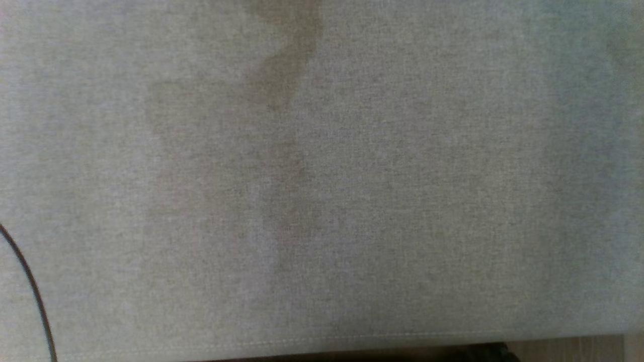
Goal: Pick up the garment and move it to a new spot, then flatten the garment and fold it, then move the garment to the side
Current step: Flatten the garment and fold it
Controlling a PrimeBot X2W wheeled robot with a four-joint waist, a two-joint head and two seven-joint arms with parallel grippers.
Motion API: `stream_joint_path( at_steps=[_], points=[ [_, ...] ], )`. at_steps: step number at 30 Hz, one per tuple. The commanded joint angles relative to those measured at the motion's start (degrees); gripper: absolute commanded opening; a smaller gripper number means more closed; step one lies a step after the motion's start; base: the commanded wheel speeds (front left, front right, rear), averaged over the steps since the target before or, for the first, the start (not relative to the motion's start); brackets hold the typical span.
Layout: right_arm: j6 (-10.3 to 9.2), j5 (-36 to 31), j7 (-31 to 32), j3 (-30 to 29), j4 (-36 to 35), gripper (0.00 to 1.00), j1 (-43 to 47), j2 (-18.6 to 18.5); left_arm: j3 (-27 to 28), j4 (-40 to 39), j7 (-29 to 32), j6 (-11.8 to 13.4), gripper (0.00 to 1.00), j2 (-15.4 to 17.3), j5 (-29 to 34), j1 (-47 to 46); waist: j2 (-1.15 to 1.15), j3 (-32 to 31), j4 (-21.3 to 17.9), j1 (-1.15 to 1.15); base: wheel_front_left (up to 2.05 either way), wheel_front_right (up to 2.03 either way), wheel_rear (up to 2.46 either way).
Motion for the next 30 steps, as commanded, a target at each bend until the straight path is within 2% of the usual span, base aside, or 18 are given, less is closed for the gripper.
stream_joint_path(
  at_steps=[1, 8, 14, 21, 30],
  points=[
    [0.37, 1.12, -0.98, 0.36, -1.39, 0.00, 0.97, 0.47, 2.41, -3.13, -0.22, -0.23, 0.00, 3.11, -0.18, -0.31, 0.00, -1.58, 0.36, -0.02, 0.00, 0.00, 0.00],
    [0.37, 9.65, -4.60, 4.37, -2.51, 0.00, 15.64, -1.45, 2.45, -12.64, -0.22, -0.33, 0.00, 6.52, -2.73, 22.28, 0.00, -10.33, -0.36, -0.02, 0.00, 0.00, 0.00],
    [0.37, 17.30, -3.81, 5.52, -7.04, 0.00, 30.31, -4.60, 4.64, -17.43, -0.22, -0.34, 0.00, 8.38, -4.69, 42.58, 0.00, -18.28, -1.47, -0.02, 0.00, 0.00, 0.00],
    [0.37, 21.85, -3.54, 5.69, -15.93, 0.00, 47.34, -8.53, 8.62, -21.02, -0.22, -0.34, 0.00, 7.41, -4.15, 61.49, 0.00, -23.90, -2.58, -0.02, 0.00, 0.00, 0.00],
    [0.37, 20.18, -1.35, -1.60, -29.20, 0.00, 66.77, -12.28, 12.13, -26.29, -0.22, 0.06, 0.00, 5.16, -1.67, 77.11, 0.00, -26.27, -2.55, -0.02, 0.00, 0.00, 0.00]
  ],
)
